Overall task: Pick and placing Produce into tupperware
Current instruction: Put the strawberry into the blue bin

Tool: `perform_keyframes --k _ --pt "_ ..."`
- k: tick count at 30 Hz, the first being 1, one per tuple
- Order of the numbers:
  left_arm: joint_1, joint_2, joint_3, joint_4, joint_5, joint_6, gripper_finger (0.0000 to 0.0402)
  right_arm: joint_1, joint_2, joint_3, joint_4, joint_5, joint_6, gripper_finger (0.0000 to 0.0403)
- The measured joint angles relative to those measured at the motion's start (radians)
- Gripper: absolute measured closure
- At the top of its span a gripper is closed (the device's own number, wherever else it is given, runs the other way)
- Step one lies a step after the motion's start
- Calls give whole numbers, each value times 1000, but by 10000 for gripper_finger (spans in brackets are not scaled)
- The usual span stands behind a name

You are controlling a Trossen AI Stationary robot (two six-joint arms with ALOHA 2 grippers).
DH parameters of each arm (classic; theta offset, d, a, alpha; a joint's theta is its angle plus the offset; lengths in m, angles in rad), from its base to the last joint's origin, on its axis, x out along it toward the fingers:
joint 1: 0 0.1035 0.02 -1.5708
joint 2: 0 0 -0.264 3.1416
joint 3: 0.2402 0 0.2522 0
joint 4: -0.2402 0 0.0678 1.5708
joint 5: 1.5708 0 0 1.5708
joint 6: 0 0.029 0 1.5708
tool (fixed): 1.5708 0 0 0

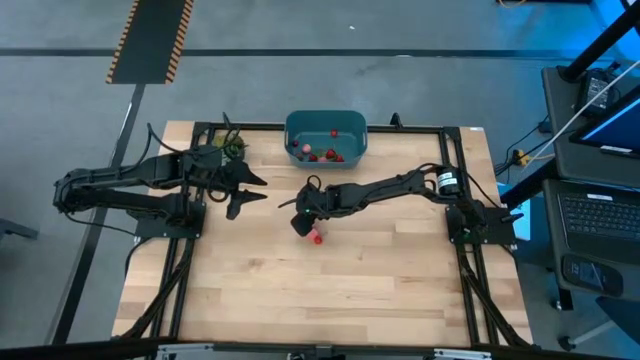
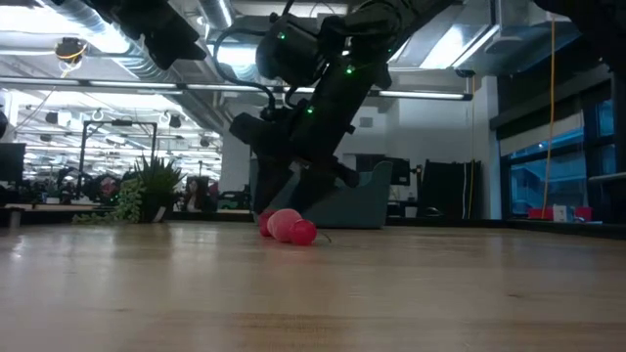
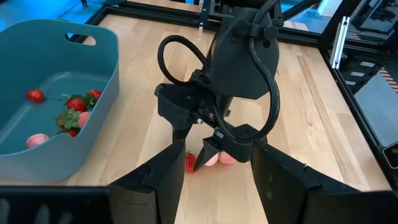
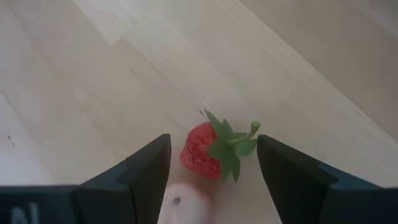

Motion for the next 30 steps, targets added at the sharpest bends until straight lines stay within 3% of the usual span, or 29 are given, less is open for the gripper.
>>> perform_keyframes --k 5,18,30 --pt "0 0 0 0 0 0 228 -4 41 0 34 -60 -2 162" --pt "0 0 0 2 0 8 227 -18 55 16 36 -78 -1 164" --pt "0 0 0 2 -16 8 227 -21 55 18 12 -117 -6 251"
